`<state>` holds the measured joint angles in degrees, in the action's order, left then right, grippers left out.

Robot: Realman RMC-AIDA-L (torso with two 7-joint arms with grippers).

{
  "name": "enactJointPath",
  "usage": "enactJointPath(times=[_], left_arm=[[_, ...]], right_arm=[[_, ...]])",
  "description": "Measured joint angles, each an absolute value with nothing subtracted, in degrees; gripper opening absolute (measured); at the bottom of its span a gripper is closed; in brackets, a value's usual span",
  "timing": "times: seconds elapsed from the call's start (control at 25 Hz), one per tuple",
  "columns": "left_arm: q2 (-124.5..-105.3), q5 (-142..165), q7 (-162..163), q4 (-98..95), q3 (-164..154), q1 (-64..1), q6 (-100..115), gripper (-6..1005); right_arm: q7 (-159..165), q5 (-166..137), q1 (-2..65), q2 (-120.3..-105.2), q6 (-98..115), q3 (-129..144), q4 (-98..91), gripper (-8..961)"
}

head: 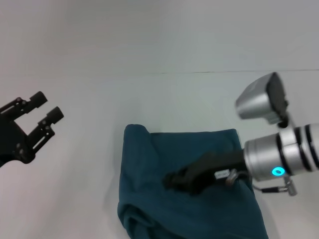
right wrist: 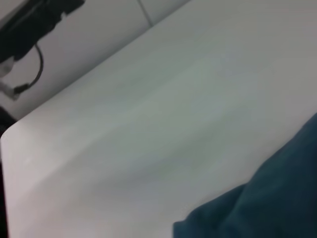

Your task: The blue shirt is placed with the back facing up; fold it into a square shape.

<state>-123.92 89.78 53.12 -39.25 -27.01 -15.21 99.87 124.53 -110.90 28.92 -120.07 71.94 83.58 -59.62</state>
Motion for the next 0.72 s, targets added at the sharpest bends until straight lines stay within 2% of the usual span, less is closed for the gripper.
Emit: enactJointPath(times=[0.44,0.72], left_arm=[[-123.86,88.37,53.17,-38.84,-25.83,-14.99,101.41,446],[-123.84,88.68,52.42,-38.44,-25.85,-15.03,101.25,442]], right_arm=[[132.13,-112.6,30.05,-120.32,72.68,92.23,-60.18,136],[133.83,-115.33,28.51,-120.07,69.14,92.19,-59.25,136]])
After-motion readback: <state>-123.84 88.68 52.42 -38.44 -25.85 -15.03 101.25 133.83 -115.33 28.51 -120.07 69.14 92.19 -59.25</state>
